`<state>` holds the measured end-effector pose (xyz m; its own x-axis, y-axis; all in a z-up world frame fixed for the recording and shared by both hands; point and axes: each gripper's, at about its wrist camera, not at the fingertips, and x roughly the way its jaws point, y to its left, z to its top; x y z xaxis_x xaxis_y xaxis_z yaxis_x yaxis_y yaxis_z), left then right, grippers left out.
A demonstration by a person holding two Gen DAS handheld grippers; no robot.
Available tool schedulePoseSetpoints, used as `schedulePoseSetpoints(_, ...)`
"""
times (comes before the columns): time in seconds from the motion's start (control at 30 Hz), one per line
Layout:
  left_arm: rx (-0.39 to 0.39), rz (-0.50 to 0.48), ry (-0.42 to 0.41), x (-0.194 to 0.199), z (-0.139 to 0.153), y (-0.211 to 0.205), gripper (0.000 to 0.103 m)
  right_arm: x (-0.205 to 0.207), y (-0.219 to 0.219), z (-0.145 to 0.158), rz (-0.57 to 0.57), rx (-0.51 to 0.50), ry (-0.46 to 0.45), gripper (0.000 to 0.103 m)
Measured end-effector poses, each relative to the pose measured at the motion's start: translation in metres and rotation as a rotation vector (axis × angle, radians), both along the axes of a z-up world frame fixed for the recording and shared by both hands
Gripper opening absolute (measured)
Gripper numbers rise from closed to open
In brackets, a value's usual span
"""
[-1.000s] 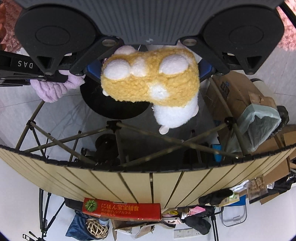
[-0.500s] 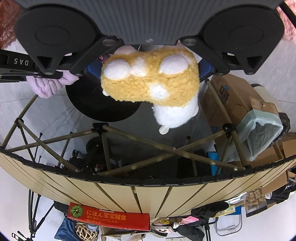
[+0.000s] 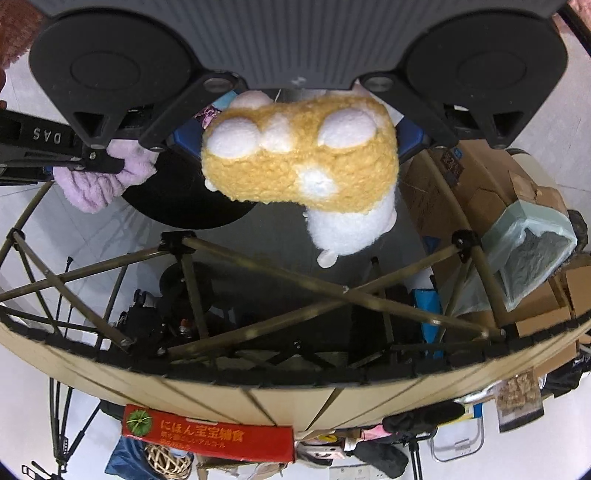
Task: Collect trash
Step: 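Open the right gripper to drop the headband into the bin, then move the left tool over the bin and open it to drop the plush lamb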
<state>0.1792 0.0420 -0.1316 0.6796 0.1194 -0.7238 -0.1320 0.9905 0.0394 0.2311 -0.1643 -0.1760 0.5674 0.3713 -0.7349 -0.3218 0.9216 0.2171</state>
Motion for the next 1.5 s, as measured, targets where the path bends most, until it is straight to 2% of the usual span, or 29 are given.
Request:
schedulePoseSetpoints(0.2,-0.005,0.022,0.048,0.006,-0.016,0.008,0.098,0.013,0.010,-0.010,0.019,0.017,-0.006,0.028)
schedulePoseSetpoints(0.33,0.018,0.037,0.059,0.007,-0.020,0.010,0.098,0.016,0.013,-0.016,0.014,0.033,-0.001,0.029)
schedulePoseSetpoints(0.43,0.016,0.043,0.064,0.007,-0.021,0.012,0.098,0.019,0.011,-0.019,0.003,0.042,-0.013,0.034)
schedulePoseSetpoints(0.53,0.019,0.043,0.061,0.007,-0.021,0.011,0.098,0.021,0.009,-0.020,-0.011,0.066,-0.006,0.051)
schedulePoseSetpoints(0.57,0.020,0.044,0.060,0.007,-0.021,0.011,0.098,0.021,0.008,-0.020,-0.015,0.069,-0.005,0.061)
schedulePoseSetpoints(0.63,0.021,0.046,0.060,0.007,-0.022,0.011,0.098,0.019,0.007,-0.018,-0.016,0.069,-0.020,0.067)
schedulePoseSetpoints(0.67,0.022,0.046,0.062,0.008,-0.022,0.011,0.098,0.017,0.007,-0.017,-0.013,0.063,-0.033,0.076)
schedulePoseSetpoints(0.7,0.023,0.046,0.065,0.009,-0.023,0.010,0.098,0.017,0.007,-0.016,-0.014,0.051,-0.044,0.091)
schedulePoseSetpoints(0.77,0.029,0.044,0.071,0.010,-0.024,0.009,0.098,0.015,0.007,-0.015,-0.025,0.014,-0.054,0.103)
schedulePoseSetpoints(0.97,0.041,0.035,0.086,0.013,-0.028,0.006,0.098,0.015,0.007,-0.018,-0.036,-0.058,-0.057,0.103)
schedulePoseSetpoints(1.5,0.052,0.025,0.110,0.018,-0.034,0.004,0.098,0.012,0.010,-0.015,-0.031,-0.136,-0.067,0.103)
